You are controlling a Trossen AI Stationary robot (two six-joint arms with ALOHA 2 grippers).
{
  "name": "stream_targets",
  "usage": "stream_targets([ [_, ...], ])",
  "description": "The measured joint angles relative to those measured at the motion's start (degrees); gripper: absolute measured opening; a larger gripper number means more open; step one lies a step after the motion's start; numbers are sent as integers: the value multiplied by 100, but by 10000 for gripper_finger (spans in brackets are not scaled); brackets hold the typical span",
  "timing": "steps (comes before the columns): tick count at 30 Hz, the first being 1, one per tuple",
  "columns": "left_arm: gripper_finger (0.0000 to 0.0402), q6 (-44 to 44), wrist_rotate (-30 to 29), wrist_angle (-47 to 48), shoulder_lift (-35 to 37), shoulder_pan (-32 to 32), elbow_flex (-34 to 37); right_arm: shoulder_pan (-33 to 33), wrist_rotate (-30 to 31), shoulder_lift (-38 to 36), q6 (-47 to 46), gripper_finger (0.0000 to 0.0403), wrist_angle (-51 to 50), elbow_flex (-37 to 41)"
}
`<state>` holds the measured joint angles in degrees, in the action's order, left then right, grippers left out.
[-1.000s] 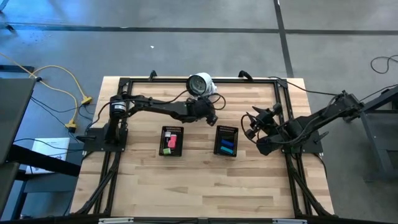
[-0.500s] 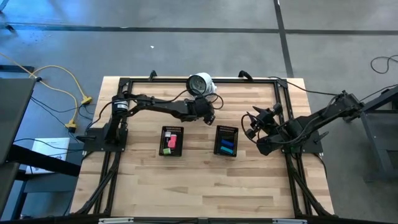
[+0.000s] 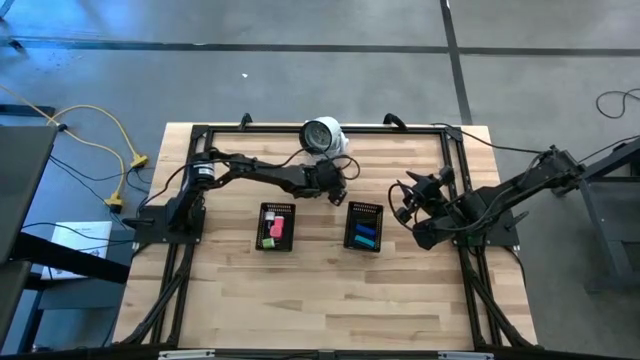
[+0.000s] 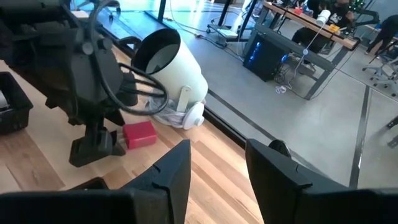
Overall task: Pick & Place Office items
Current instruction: Put the red charger adapter into the left black bin
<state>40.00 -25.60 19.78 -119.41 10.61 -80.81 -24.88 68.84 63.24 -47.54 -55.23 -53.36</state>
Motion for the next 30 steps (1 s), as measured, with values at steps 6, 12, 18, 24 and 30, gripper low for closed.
stream_targets([
  [6, 343, 14, -7, -226, 12, 2, -14, 0, 19, -2, -75, 140, 40, 111],
  [12, 343, -7, -11, -448, 19, 4, -18, 0, 26, -2, -237, 140, 151, 470],
  [18, 343, -12, -16, -700, 21, 34, -21, 2, 300, -1, -232, 140, 323, 643],
  [24, 343, -11, -1, -718, 21, 179, -21, -84, 499, -2, -154, 140, 504, 643],
  [30, 343, -12, 44, -750, 21, 245, -21, -149, 541, 0, 279, 140, 864, 643],
])
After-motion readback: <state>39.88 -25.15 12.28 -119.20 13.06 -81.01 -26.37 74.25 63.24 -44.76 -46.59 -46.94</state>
